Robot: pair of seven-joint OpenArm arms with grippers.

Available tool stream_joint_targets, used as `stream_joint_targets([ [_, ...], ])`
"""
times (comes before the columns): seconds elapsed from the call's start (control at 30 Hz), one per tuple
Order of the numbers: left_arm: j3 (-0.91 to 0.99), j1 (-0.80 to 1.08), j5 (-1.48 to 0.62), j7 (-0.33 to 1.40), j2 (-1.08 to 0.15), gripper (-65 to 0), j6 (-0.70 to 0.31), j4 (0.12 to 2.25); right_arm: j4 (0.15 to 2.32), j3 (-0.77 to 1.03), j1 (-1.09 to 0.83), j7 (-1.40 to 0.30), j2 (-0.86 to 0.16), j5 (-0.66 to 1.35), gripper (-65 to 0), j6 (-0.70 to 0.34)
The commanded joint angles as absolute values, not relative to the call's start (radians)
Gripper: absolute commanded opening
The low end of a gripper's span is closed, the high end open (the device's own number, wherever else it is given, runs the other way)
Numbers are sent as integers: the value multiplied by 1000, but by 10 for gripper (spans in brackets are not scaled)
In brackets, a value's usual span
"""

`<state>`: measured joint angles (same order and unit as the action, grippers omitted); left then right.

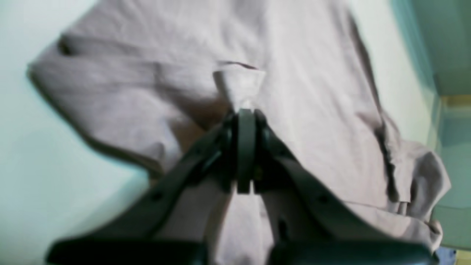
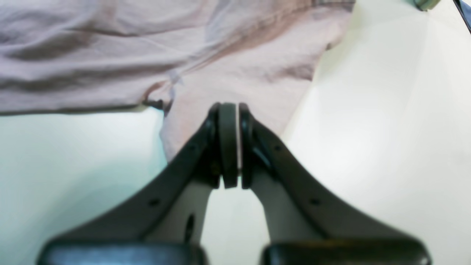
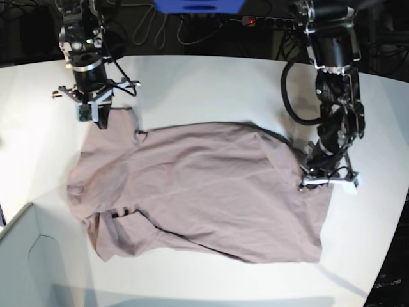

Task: Layout the t-shirt on the table in an organized manner, then fold the t-shirt properly
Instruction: 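Pull the pink shirt toward the arm bases with both grippers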

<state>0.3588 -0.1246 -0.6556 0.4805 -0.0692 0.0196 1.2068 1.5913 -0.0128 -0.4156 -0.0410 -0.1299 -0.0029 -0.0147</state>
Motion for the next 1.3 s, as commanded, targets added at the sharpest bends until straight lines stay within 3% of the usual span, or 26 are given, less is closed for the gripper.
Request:
stream_joint_targets([
  [0.0,360,-127,-662,469,-76,-650,12,1259,1606,-12,-415,-16,-134,-5,-644,-13],
  [0.27,363,41,-662,469,-76,-650,12,1468,1596,-12,-406,-16,-134,-5,-427,-13],
  [0.4,410,133,-671,469,-65,-650,12,1557,1500,-12,-349,-16,-134,-5,-363,-13],
  [0.67,524,255,-802,469,-58,-650,7,1589,1351,-4,-269,-16,-134,-5,-348,-10],
  [0.97,567,300,-802,469,-58,-650,4,1587,1333,61,-265,-19,-133,-5,-348,-8],
  [1.27,567,306,-802,469,-50,-650,4,1584,1333,51,-266,-163,-93,-5,-354,-13],
])
